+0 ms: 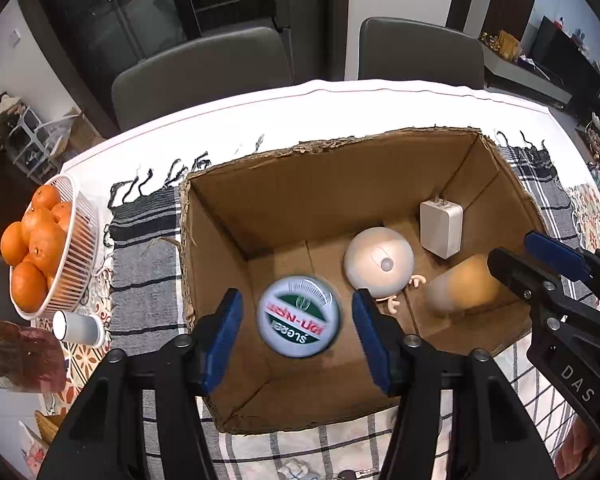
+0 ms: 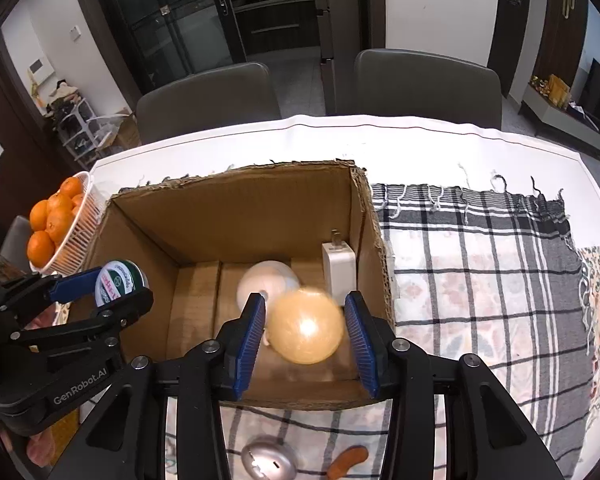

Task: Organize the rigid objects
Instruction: 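Open both grippers to drop the tin and jar into the box, then move both grippers back toward the silver egg and keychain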

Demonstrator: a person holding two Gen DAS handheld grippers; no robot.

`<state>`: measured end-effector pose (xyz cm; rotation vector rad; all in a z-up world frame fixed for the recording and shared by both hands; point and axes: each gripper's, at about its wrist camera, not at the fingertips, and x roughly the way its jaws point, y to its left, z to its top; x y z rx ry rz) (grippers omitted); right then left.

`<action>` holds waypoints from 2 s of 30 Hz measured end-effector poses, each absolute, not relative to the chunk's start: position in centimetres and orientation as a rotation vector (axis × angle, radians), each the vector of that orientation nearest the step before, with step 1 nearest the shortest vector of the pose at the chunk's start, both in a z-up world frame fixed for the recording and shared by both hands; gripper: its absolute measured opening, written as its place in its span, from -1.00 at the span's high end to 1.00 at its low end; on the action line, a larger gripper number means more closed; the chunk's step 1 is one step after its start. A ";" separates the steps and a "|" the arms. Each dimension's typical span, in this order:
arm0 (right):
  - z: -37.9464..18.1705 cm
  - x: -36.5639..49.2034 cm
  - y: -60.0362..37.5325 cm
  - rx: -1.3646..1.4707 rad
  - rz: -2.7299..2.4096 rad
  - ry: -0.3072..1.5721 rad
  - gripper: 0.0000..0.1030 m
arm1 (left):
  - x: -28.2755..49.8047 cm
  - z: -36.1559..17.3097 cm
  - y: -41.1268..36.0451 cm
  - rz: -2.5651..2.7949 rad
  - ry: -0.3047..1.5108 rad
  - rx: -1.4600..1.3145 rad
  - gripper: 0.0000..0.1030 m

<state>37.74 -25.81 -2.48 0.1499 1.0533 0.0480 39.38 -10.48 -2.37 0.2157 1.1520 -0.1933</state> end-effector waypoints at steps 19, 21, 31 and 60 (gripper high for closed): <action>0.2 33.4 -26.3 0.158 0.052 0.986 0.14 | 34.1 0.8 -11.0 -0.257 1.031 0.223 -0.11; 0.5 32.8 -26.5 0.155 0.050 0.982 0.14 | 33.4 1.1 -11.1 -0.265 1.020 0.230 -0.11; 0.9 29.5 -27.1 0.150 0.044 0.977 0.14 | 29.7 1.2 -11.8 -0.320 1.013 0.242 -0.11; -3.7 22.3 -26.3 0.173 0.025 1.100 0.14 | 22.9 -4.7 -10.4 -0.354 1.138 0.206 -0.11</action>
